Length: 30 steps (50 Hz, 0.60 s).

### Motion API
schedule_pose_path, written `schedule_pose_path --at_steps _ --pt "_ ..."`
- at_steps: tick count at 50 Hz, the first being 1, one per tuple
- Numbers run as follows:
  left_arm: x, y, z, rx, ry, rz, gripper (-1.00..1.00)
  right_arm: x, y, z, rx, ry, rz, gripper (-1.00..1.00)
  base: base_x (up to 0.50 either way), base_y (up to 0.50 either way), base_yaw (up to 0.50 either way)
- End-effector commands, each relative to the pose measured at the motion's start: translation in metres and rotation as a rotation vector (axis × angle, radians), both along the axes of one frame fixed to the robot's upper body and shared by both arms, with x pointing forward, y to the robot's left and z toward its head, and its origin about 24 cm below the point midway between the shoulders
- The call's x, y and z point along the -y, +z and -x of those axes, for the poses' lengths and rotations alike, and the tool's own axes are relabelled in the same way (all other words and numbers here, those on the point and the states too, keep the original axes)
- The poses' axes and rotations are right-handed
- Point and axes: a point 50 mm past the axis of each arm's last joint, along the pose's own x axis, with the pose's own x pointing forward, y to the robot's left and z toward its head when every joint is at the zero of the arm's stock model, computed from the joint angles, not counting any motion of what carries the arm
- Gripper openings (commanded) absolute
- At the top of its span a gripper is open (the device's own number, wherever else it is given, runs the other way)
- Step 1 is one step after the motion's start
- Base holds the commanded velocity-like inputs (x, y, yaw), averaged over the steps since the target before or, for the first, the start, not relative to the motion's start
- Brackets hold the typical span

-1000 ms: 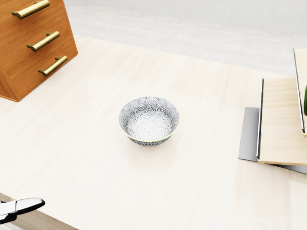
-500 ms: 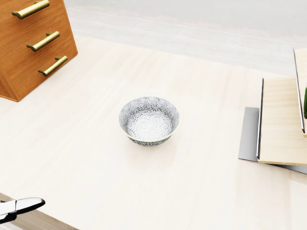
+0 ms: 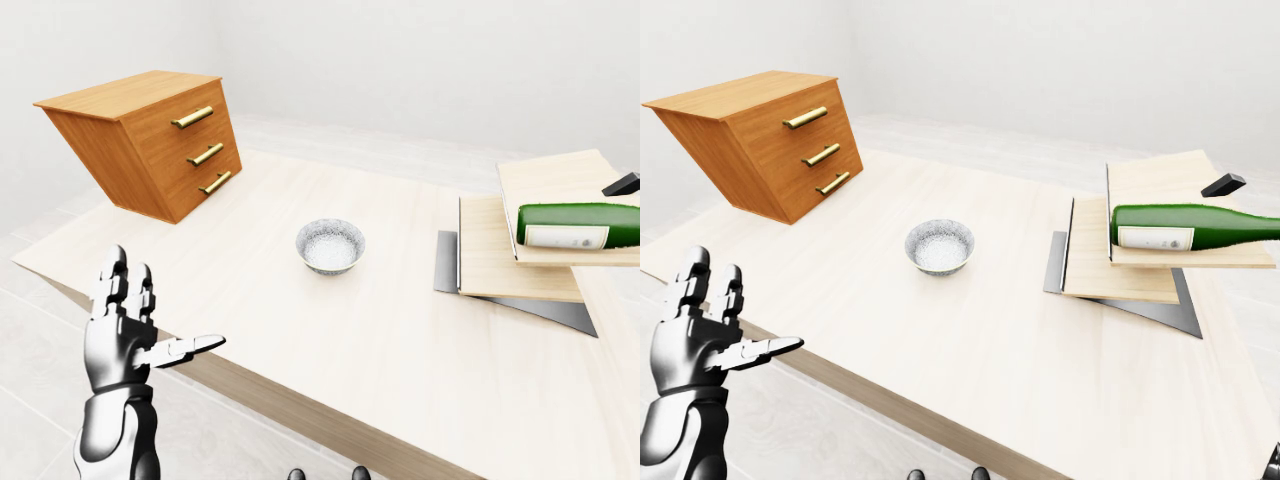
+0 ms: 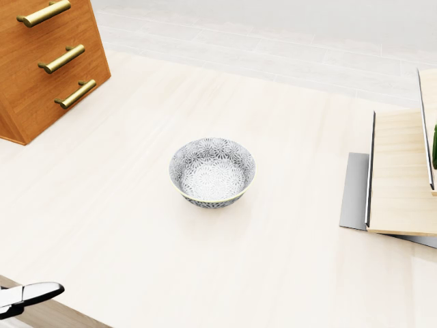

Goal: Put the wine bottle on the wine rack.

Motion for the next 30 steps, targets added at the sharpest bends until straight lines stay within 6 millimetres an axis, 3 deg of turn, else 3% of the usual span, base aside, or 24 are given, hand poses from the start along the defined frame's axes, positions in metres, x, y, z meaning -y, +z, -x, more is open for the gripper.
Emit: schedule_pose_path --at_steps 1,15,30 --pt "0.000 0.001 0.001 0.005 0.000 -0.002 1.00 0.008 0.007 0.016 0.031 -0.025 0.025 1.00 0.00 0.00 0.00" --pt "0.001 0.004 0.002 0.018 0.000 -0.007 1.00 0.021 0.040 0.057 0.158 -0.113 0.076 1.00 0.00 0.00 0.00" --pt "0.001 0.004 0.002 0.017 -0.003 -0.006 1.00 0.013 0.075 0.086 0.373 -0.198 0.042 1.00 0.00 0.00 0.00"
